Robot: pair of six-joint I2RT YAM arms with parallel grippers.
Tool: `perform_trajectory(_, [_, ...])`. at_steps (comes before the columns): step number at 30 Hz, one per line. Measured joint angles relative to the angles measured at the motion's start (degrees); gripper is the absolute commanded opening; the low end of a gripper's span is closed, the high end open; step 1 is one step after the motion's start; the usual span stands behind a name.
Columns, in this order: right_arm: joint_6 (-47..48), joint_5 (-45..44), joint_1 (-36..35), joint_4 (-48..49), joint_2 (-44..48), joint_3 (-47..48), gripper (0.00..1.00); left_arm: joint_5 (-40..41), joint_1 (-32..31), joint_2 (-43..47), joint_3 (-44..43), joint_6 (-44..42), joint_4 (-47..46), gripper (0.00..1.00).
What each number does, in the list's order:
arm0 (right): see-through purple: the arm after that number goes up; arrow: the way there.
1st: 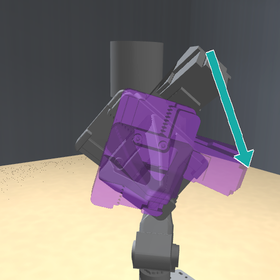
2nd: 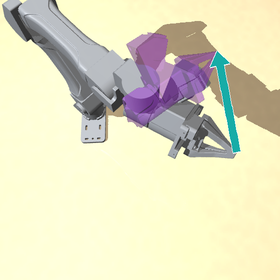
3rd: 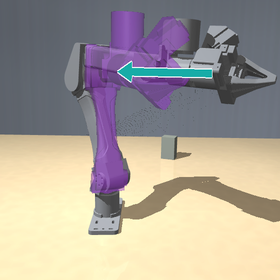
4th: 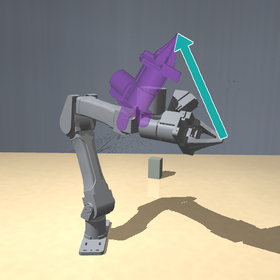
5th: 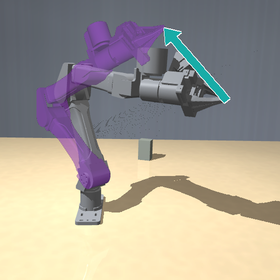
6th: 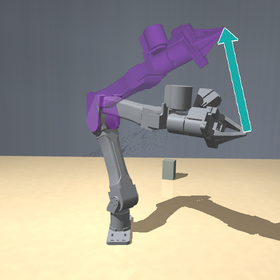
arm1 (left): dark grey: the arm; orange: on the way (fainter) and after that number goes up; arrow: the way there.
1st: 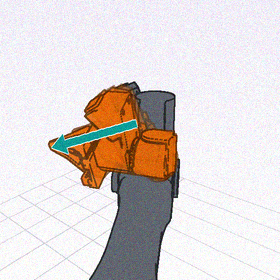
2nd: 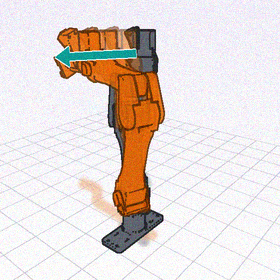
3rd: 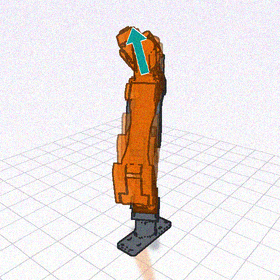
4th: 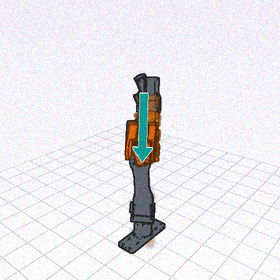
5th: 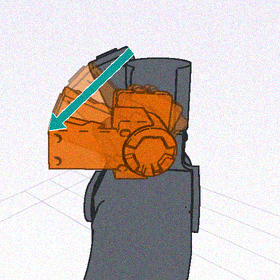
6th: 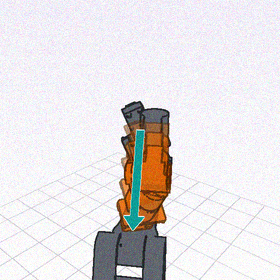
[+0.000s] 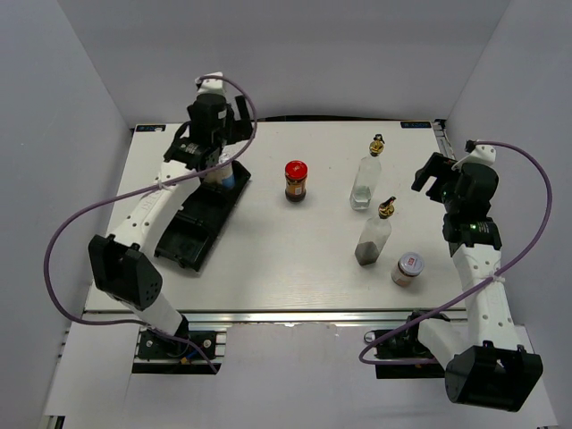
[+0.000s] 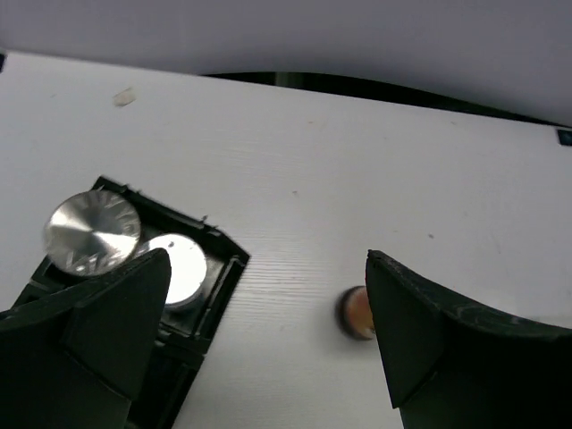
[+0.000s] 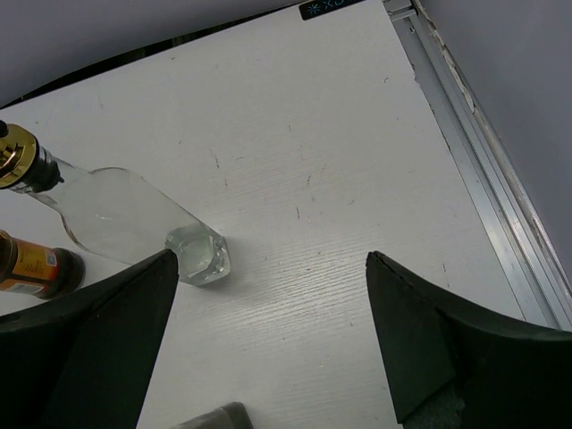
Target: Organize the condiment bottles
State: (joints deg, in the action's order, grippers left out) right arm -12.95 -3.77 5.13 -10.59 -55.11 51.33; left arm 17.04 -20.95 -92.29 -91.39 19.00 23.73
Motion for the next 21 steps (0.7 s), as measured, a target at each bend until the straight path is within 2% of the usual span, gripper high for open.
perform_trajectory(4, [0.0, 0.3, 0.0, 0.0, 0.0, 0.0, 0.89, -2.4, -6.5, -2.0, -4.6, -3.7, -0.4, 0.98])
perform_trajectory(8, [0.1, 0.5, 0.0, 0.0, 0.0, 0.0, 0.89, -7.5, -11.1, -7.8, -9.1, -6.7, -0.3, 0.98])
perform_trajectory(14, [0.4, 0.6, 0.0, 0.0, 0.0, 0.0, 0.9, -13.3, -12.0, -19.1, -12.8, -9.1, 0.4, 0.98])
perform_trajectory(21, [1.1, 0.5, 0.0, 0.0, 0.0, 0.0, 0.89, -15.4, -12.4, -28.0, -15.6, -11.1, 3.9, 0.98])
